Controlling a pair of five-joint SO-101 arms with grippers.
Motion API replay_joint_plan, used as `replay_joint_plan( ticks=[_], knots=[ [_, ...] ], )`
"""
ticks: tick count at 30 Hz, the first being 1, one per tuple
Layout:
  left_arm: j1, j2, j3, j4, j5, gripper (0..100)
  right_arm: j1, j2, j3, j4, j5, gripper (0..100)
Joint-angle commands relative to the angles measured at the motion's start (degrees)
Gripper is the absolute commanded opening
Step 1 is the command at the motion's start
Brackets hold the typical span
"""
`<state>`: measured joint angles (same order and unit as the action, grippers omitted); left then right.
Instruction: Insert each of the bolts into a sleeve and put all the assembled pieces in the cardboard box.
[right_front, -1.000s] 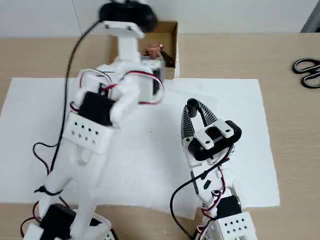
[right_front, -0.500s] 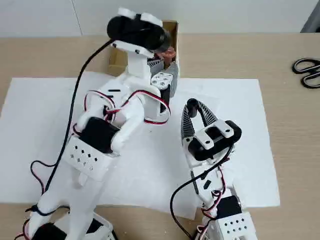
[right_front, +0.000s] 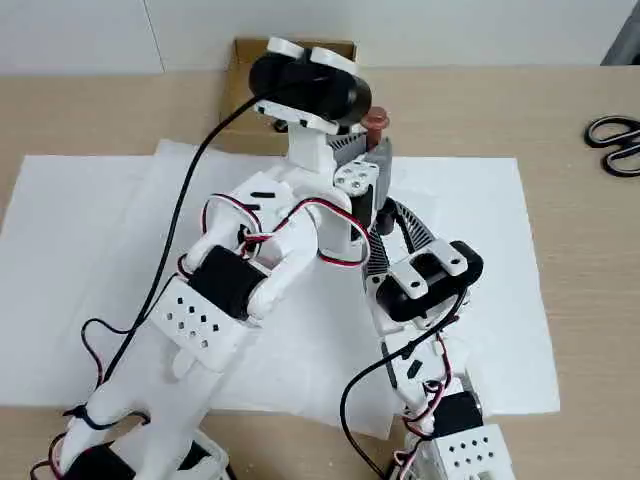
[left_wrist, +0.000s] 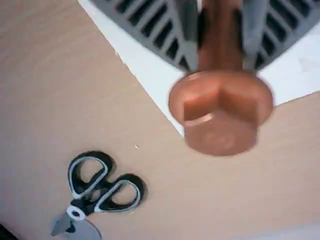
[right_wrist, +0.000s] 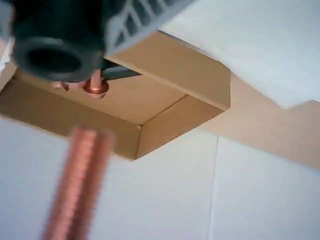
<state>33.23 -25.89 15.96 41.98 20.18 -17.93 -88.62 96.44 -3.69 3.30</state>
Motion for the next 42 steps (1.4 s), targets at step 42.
replay_joint_plan(
  ticks=[42],
  knots=[
    [2.2,-2.46,8.84,-7.03,-7.12,1,-0.04,-1.27,0.09,0.13,0.53,0.3]
  ],
)
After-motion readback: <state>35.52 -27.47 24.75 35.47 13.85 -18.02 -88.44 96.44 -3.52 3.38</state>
